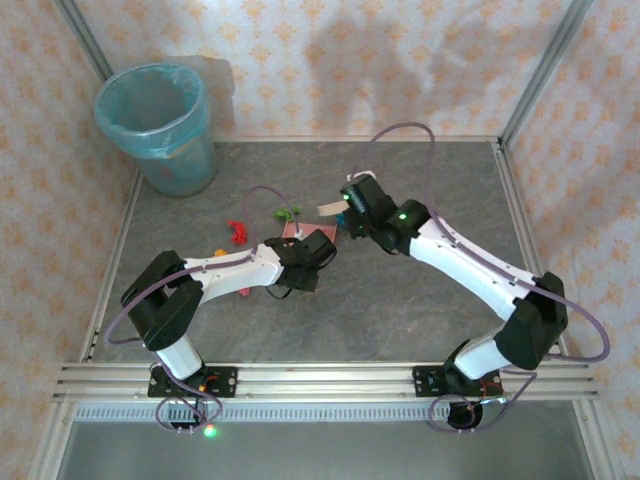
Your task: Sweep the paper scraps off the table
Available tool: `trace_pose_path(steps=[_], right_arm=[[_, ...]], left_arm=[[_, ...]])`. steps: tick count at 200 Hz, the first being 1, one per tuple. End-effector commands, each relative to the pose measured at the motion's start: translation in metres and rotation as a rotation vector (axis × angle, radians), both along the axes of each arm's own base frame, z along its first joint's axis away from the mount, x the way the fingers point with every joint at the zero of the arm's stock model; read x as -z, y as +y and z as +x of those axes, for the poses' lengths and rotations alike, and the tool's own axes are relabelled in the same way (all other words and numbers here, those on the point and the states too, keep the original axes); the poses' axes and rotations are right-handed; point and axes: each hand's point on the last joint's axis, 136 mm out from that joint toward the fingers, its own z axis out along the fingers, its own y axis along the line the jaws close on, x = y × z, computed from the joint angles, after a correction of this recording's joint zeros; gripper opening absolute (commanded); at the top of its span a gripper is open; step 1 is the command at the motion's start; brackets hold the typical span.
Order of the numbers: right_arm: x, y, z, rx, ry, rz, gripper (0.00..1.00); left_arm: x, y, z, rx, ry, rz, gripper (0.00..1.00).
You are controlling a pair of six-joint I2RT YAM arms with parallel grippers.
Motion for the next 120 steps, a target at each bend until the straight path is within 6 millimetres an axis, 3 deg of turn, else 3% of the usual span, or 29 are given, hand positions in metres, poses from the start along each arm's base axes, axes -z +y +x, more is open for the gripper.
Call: trace_pose_path(steps=[1,15,41,72,120], right_arm=[[-0.019,-0.043,0.013,0.224,-0.065,0.113,0.0],[-0.014,-0.066,0.015,0.324,-0.046,0.181,0.0],[0.002,-0.083,0.015,0.404,0.022,0.335,0.0],[0.013,-0.081,0.016,0.4,0.078,0.384,0.0],[0.037,-0.07,0.02,0.343,0.204,0.238,0.0]], left_arm=[[0.003,0.002,-0.007,0.02,0.028,0.02,0.0],[0.003,0.0,-0.008,0.03,0.031,0.017,0.0],[0.004,-0.009,-0.013,0.065,0.046,0.02,0.0],[0.006,-0.018,-0.018,0.102,0.056,0.038,0.0],[0.007,-0.023,-0.021,0.125,0.064,0.043,0.0]])
